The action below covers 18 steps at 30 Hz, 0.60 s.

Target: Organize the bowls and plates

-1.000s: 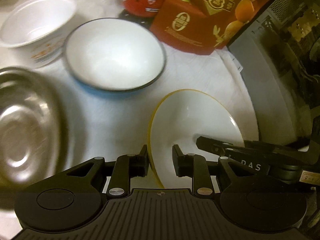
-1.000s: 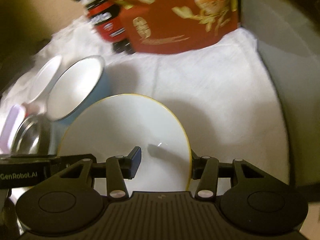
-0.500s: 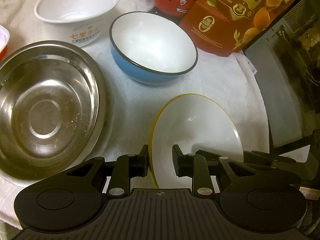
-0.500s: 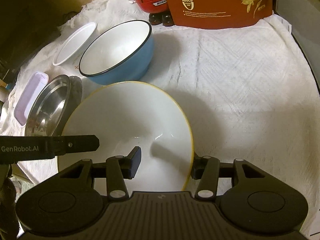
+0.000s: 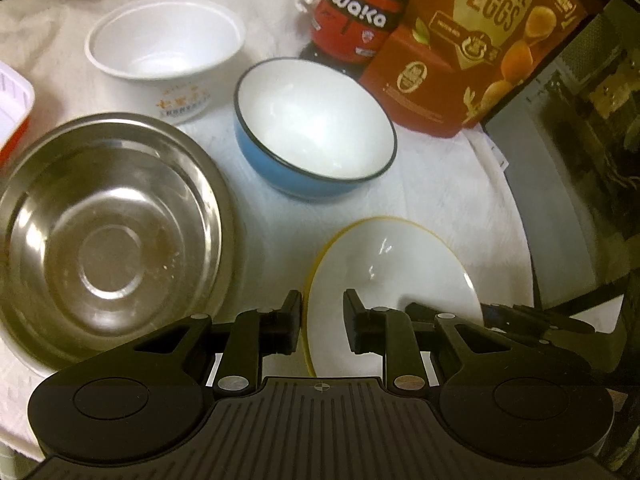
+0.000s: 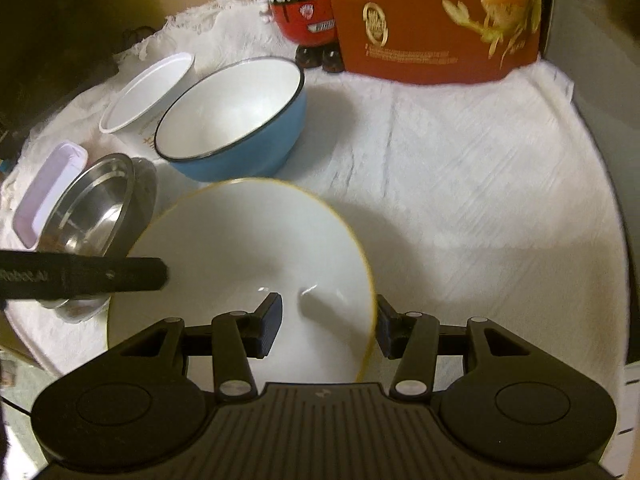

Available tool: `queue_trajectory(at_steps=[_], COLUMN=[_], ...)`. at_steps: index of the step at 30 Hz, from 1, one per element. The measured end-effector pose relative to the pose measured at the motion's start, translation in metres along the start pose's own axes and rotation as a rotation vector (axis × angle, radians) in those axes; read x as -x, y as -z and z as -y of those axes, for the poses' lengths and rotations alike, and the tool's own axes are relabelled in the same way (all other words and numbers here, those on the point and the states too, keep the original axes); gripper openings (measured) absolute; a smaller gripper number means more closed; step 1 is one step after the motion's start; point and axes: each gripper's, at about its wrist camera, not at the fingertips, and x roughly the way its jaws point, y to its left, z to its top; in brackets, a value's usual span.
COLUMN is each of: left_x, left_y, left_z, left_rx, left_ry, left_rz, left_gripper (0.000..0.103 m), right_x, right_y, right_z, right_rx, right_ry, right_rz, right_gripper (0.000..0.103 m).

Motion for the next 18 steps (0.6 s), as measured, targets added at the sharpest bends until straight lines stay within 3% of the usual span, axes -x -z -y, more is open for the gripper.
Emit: queue_trajectory(at_steps=[6,8,13,18], left_x=[0.012,0.019,0.041,0.06], left_y=[-0.002,-0.004,-0.013,-0.03], left_z=[-0.005,-0.01,-0.024,-0.056], left_rx=[-0.013,-0.016,-0.026,-0.039], left_ry=[0.033,0.064,0.099,0.071], left_rz=[0.024,0.043,0.098,0.14], left_gripper=[0.024,0.02,0.02,0.02], right_x=[0.009,0.014,0.033,0.047], right_y=[-0.001,-0.002,-0.007,-0.02], right_z=[-0.002,-0.005,-0.023,-0.053], right_rx=[-0.003,0.005,0.043,0.05], right_ry=[0.063,0.098,0.184,0.249], right_rz=[0.047,0.076,0.174,0.25], right_gripper=[0.049,0.049,0.049,0.056])
